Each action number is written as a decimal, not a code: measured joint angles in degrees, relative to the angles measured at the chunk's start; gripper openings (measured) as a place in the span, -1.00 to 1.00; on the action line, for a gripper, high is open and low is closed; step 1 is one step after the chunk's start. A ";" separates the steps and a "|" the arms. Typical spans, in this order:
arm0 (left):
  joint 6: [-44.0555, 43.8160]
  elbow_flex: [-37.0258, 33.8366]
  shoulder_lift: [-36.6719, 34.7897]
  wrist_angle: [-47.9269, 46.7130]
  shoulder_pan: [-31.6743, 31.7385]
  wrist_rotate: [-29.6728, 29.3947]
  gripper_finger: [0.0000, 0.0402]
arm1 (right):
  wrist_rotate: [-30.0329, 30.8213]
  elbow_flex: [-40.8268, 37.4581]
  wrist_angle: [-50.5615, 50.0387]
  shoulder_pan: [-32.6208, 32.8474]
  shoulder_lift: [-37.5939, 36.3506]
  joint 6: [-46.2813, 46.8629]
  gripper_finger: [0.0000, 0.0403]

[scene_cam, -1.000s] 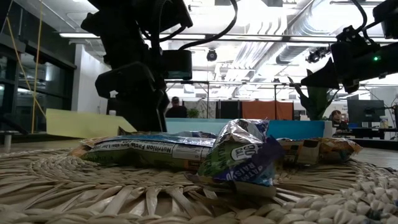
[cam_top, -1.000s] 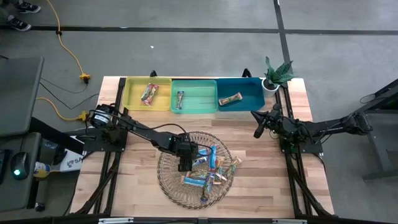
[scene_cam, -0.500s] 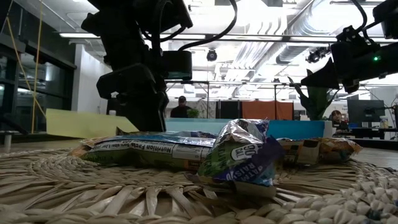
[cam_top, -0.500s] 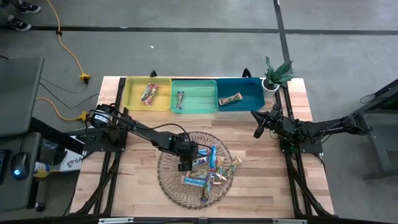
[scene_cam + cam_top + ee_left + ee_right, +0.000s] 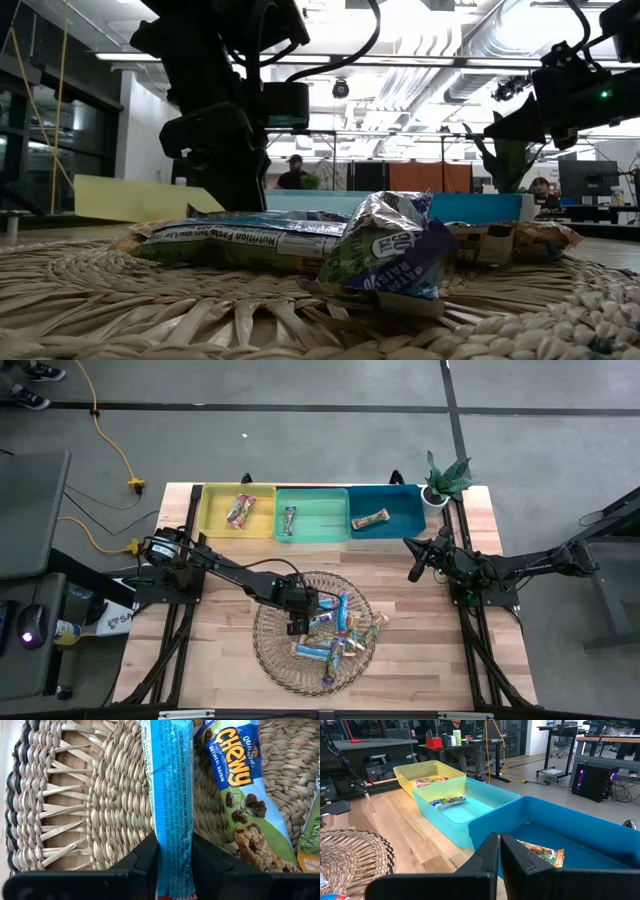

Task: Pick and place Granola Bars by type
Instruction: Put the red granola bar into the yellow bin

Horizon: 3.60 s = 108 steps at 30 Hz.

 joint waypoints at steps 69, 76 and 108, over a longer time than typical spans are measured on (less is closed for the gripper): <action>13.97 22.71 -26.73 -5.21 35.61 39.67 -0.58 | 0.00 0.02 -0.02 -0.02 -0.02 0.00 -1.00; 17.35 22.71 -39.48 -10.98 39.58 24.78 -0.58 | 0.02 0.02 0.02 -0.01 -0.02 0.00 -1.00; -29.49 -10.41 -43.39 -31.32 49.47 -32.25 -0.58 | 0.00 0.00 0.00 -0.01 -0.02 -0.01 -1.00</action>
